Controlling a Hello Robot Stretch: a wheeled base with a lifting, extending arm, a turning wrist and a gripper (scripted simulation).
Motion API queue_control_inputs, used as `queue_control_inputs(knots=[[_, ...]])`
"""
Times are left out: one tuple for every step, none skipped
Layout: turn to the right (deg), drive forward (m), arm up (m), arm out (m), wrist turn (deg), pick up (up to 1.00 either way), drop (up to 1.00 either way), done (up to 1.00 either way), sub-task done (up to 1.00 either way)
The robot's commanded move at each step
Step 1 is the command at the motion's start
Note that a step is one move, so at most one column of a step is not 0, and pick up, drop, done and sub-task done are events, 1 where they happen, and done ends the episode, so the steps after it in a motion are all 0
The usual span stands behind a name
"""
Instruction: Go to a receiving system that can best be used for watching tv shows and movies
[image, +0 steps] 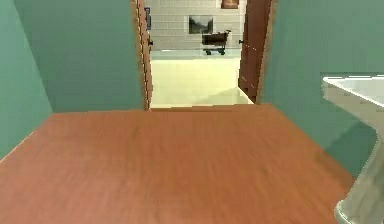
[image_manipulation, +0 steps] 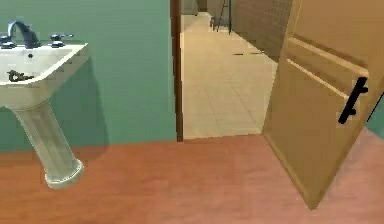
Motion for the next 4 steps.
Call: queue_control_inputs(knots=[[0.0, 1.0, 0.0, 0.0, 0.0, 0.0, 0.0, 0.0, 0.0], [0.0, 1.0, 0.0, 0.0, 0.0, 0.0, 0.0, 0.0, 0.0], [0.0, 1.0, 0.0, 0.0, 0.0, 0.0, 0.0, 0.0, 0.0], [3.0, 0.0, 0.0, 0.0, 0.0, 0.0, 0.0, 0.0, 0.0]])
